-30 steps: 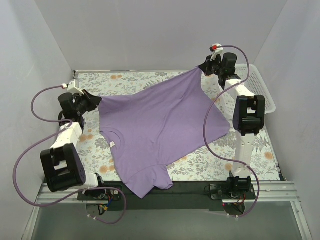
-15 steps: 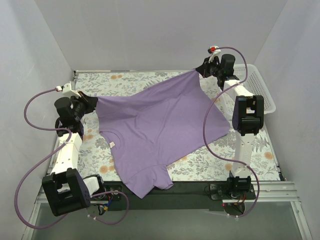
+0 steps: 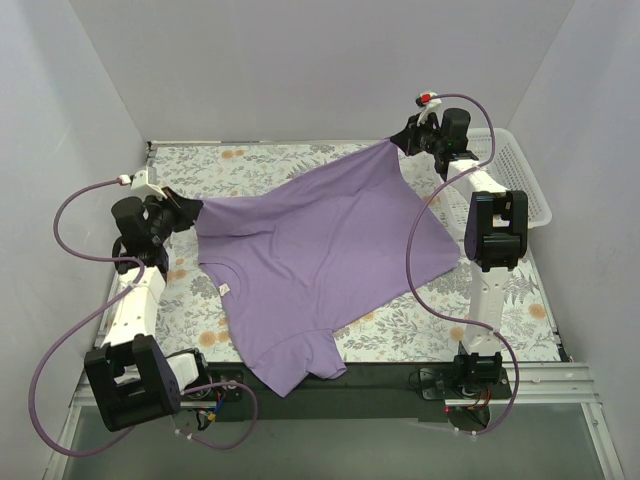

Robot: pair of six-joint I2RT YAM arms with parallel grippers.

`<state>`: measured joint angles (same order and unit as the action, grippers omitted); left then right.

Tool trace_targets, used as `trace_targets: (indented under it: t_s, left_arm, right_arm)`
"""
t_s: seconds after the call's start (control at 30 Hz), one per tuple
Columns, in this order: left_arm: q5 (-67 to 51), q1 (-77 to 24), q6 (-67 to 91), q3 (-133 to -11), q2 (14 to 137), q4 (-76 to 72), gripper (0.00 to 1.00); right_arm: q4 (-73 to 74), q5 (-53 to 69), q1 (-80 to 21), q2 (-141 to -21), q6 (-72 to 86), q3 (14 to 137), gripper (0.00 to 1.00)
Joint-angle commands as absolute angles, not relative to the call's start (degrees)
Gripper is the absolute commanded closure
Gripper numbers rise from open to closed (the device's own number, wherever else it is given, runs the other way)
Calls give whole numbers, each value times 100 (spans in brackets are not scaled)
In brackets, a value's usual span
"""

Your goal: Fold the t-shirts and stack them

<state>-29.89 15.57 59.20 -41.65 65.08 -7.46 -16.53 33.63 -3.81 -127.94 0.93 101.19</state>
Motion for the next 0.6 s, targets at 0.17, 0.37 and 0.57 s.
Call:
trace_targets:
  t_s: [0.17,0.37,0.57]
  left_arm:
    - [-3419,1547,6029,-3832,6372,-773,100]
    - [-3647,1521,6196,-3709,6047,-712,100]
    - [-3814,1485,6363,-3533,5836,-589,100]
  right_arm:
    - [-1881,3366,-352,-12999,228,10292,99]
    - [-1881,3313,-325,-13113,272,10275,98]
    - [-1890,3314,-238,-13034,237,10143,98]
